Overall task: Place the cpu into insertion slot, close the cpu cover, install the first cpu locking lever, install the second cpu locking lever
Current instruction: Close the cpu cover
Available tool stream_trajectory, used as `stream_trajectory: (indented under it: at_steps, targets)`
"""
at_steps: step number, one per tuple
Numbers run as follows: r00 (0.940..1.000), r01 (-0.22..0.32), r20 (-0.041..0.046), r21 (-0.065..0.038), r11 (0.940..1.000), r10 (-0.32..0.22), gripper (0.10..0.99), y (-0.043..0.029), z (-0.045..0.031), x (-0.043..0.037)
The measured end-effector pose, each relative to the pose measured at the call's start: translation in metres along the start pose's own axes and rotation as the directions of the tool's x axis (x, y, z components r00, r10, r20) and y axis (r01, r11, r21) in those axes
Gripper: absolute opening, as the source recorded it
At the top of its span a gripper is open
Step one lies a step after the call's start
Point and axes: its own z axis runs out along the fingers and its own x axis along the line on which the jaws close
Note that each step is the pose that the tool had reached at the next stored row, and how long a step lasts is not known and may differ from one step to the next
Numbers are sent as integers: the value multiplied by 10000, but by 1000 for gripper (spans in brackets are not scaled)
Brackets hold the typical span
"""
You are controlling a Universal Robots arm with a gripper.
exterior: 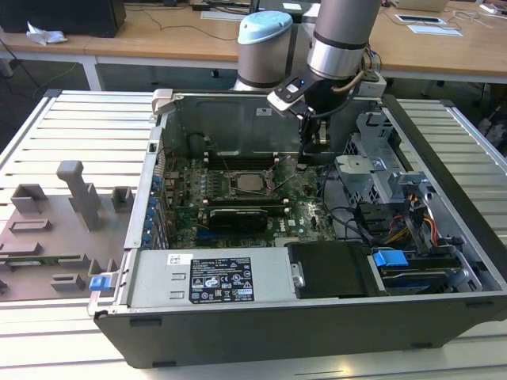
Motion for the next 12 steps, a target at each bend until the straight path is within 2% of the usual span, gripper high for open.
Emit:
stream_trajectory:
  at_steps: [4,8,12]
  targets:
    - [10000,0,1,1,10000,0,106,-20,62,1]
    - [10000,1,0,0,10000,-1,106,-148,73,-2]
    - [10000,-1,0,0,10000,1,106,-205,76,-2]
